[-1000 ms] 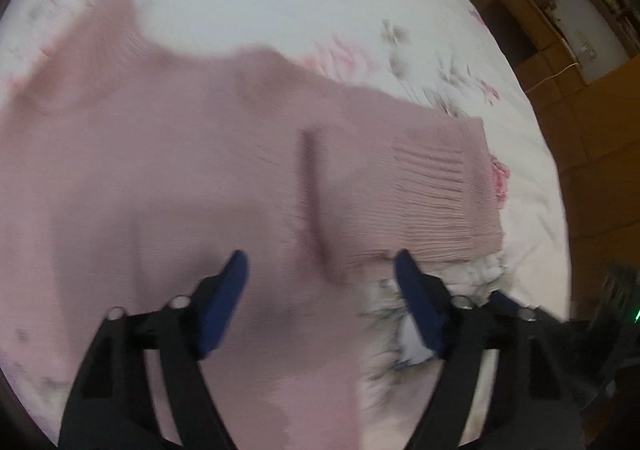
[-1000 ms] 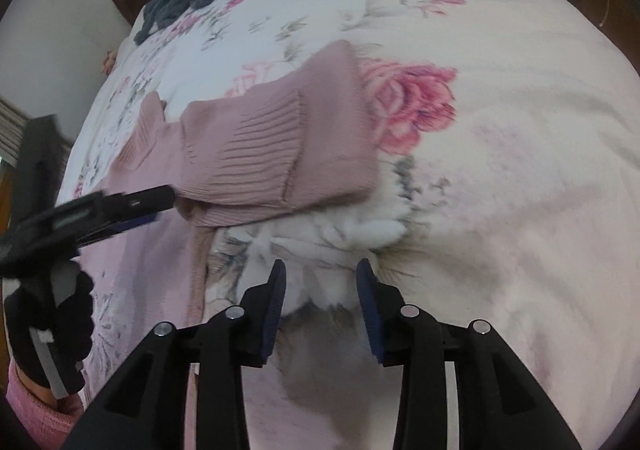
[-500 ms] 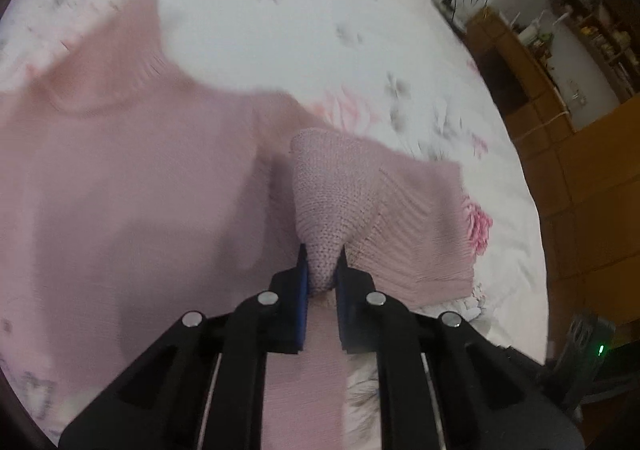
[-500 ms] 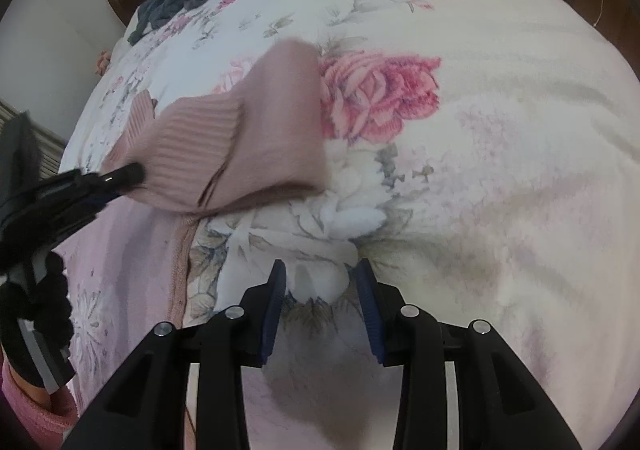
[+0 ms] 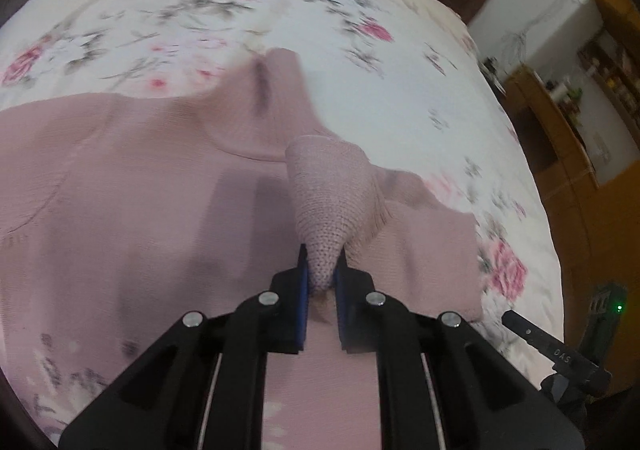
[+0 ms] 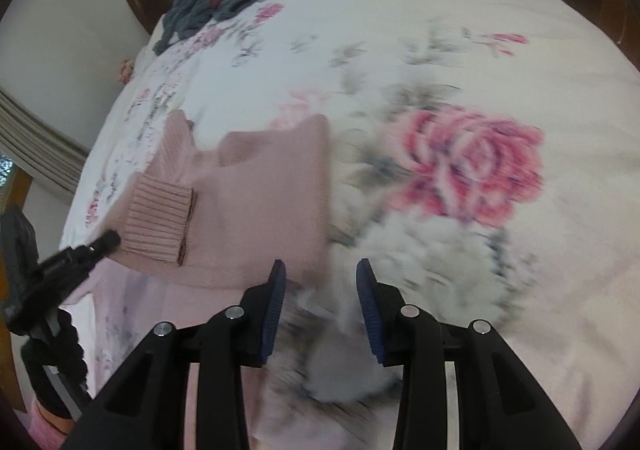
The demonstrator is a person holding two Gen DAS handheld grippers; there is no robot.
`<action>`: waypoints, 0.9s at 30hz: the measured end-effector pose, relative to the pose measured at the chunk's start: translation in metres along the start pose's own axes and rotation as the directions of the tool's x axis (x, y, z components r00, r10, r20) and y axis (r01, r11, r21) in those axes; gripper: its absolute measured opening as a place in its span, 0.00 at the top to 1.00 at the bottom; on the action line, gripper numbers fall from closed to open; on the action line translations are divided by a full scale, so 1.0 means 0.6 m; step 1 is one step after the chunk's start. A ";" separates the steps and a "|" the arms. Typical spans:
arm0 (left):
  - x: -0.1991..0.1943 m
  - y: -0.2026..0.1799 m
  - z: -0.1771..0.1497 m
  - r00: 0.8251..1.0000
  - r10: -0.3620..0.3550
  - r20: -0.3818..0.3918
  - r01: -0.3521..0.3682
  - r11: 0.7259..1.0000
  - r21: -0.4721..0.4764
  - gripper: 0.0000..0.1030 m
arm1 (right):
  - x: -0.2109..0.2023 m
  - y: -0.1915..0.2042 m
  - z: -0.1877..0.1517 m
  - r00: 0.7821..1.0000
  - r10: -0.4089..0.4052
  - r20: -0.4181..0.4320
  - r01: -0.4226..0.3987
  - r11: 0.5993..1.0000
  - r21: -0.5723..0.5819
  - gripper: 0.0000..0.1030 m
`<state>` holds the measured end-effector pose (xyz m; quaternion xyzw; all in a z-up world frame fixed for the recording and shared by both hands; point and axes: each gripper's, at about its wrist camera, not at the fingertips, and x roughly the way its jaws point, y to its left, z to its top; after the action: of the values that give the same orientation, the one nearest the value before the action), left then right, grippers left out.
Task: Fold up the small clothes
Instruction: 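Fold the held sleeve across the sweater body with the right gripper, then release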
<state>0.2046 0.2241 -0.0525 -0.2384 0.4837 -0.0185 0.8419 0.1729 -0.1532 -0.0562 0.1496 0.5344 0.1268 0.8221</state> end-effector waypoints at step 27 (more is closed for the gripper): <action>0.039 -0.030 -0.034 0.977 0.210 -0.044 -0.186 0.930 0.316 0.39 | 0.086 0.075 0.018 0.995 -0.029 -0.101 0.022 0.997 -0.071 0.61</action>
<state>0.2039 0.1942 -0.0725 -0.0523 0.5284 -0.0183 0.8472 0.2012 -0.0937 -0.0780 0.1075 0.5726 0.1424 0.8001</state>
